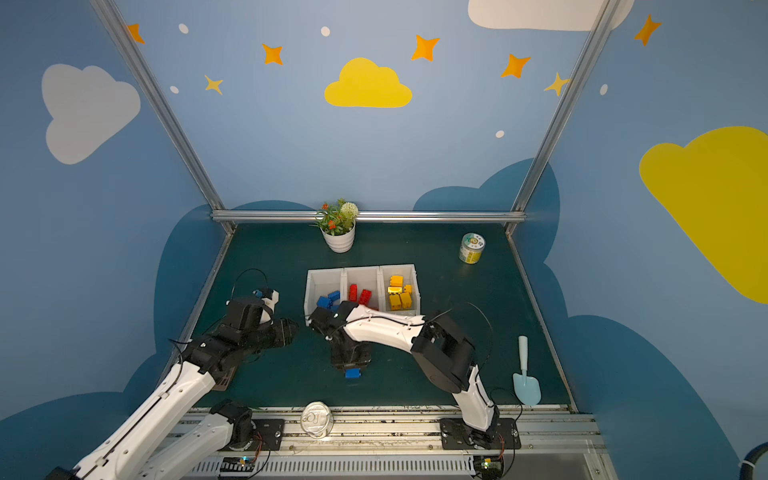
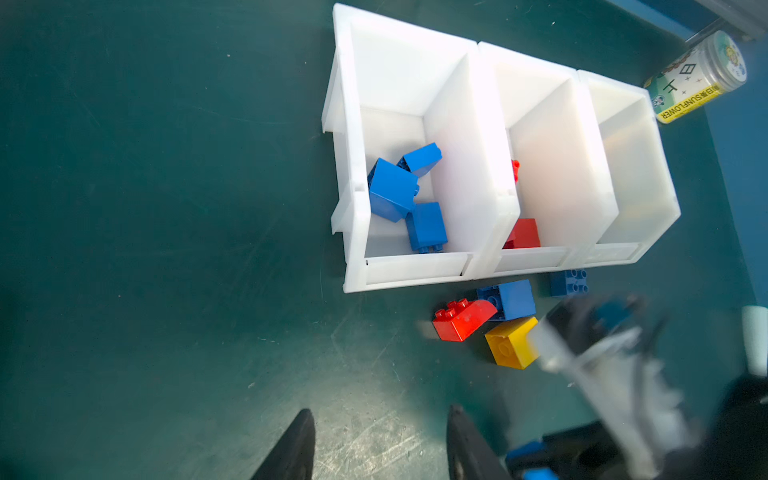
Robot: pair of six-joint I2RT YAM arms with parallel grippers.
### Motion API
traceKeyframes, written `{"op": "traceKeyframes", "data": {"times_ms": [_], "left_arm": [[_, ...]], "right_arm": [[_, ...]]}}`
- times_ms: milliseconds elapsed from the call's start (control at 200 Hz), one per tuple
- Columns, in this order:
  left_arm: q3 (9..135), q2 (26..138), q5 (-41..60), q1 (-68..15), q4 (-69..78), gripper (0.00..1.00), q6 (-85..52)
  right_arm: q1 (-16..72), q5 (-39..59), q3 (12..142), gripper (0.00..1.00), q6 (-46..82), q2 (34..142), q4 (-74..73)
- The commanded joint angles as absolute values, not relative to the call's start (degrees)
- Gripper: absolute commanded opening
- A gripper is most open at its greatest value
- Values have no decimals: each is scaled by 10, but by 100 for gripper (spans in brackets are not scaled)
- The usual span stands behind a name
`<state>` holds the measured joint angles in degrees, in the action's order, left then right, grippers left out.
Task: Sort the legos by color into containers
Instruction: 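Carry the blue brick into the blue compartment and open the right gripper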
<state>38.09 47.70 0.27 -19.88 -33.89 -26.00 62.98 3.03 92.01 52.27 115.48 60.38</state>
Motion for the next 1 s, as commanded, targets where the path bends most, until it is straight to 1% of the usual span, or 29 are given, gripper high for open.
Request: {"op": "traceKeyframes", "data": {"times_ms": [0,195,310,400,471,596,636,766,811,906,996], "left_arm": [[385,479,4,-197,-348,52,-268],[376,477,21,-195,-355,52,-300],[368,468,17,-196,-360,52,-310],[363,463,14,-196,-365,52,-314],[359,462,20,-196,-361,52,-315],[355,468,38,-197,-354,52,-314],[354,469,40,-196,-353,52,-313],[353,471,45,-197,-350,52,-312],[352,472,47,-196,-349,52,-311],[352,474,53,-197,-347,53,-310],[352,476,61,-196,-343,53,-309]], "right_arm": [[585,-14,1003,38,431,1135,643],[530,-25,1199,38,323,1222,642],[509,-1,1317,38,274,1294,625],[502,18,1374,38,236,1339,595],[501,33,1376,38,208,1356,552],[501,27,1349,40,223,1363,482],[500,22,1339,43,226,1363,465],[499,25,1335,59,223,1360,444],[499,26,1335,63,221,1357,441],[499,25,1335,67,214,1348,439],[498,25,1334,67,210,1335,440]]}}
